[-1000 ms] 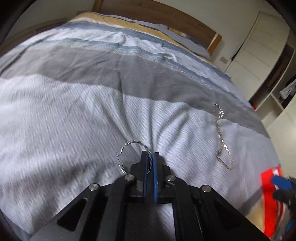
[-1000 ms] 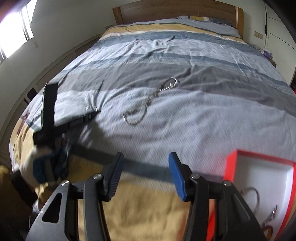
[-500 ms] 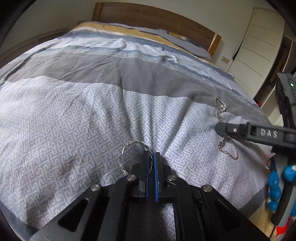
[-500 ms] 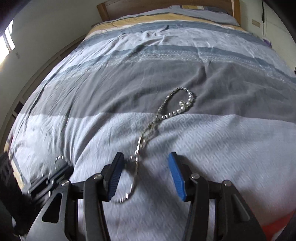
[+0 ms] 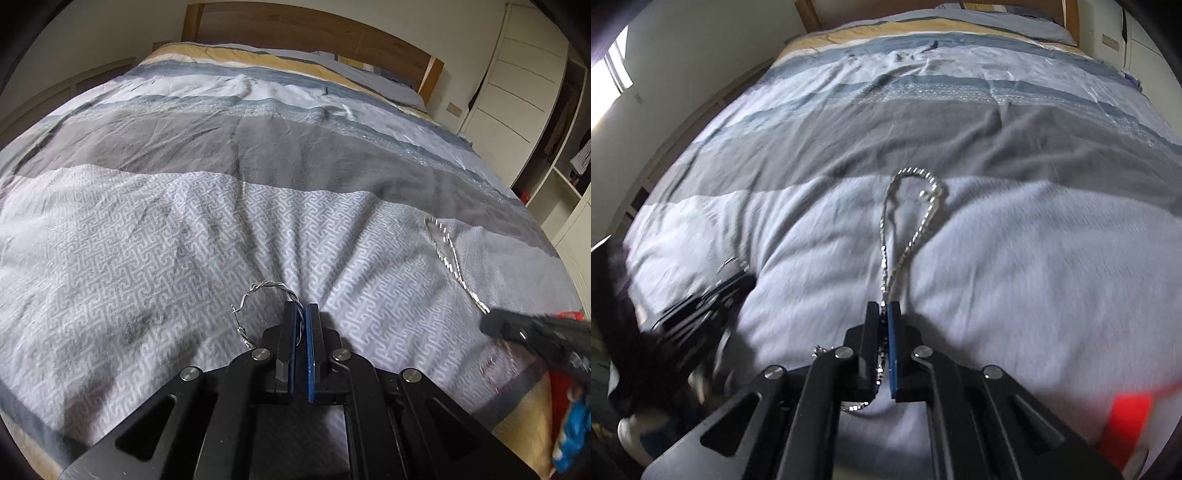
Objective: Organize jewelry
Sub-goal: 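Carry the bangle and chain into the red box and lower them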
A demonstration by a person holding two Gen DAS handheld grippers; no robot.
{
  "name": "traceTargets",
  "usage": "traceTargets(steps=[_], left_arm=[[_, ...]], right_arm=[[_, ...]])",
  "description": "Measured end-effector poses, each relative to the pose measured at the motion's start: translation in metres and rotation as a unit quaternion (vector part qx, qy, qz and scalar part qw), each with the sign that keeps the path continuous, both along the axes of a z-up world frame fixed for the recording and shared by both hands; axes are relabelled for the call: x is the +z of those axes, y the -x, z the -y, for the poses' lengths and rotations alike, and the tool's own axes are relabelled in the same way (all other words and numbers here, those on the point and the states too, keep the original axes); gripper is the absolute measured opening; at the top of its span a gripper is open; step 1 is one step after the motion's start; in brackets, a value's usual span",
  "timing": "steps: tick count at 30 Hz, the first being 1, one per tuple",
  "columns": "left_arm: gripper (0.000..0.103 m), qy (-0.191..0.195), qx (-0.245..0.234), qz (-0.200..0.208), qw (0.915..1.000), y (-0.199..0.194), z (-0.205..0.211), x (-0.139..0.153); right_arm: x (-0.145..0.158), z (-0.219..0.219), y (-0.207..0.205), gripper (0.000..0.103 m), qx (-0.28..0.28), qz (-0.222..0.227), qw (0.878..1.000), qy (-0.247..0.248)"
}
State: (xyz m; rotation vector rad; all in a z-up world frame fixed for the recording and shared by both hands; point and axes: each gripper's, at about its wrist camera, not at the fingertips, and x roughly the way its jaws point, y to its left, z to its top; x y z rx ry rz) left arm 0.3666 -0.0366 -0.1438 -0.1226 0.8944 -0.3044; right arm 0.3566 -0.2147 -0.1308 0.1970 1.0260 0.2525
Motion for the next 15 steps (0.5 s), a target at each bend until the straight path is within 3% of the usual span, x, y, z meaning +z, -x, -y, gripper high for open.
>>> traceTargets(steps=[7,15], left_arm=[[0.003,0.064,0.019,-0.031,0.9973,0.055,-0.012,0.011],[0.003,0.106,0.031,-0.037,0.9932,0.128,-0.022,0.037]], right_arm=[[0.026,0.012,0.093,0.004,0.006,0.016,0.998,-0.066],[0.062,0.024,0.177,0.004,0.006,0.050,0.987,-0.153]])
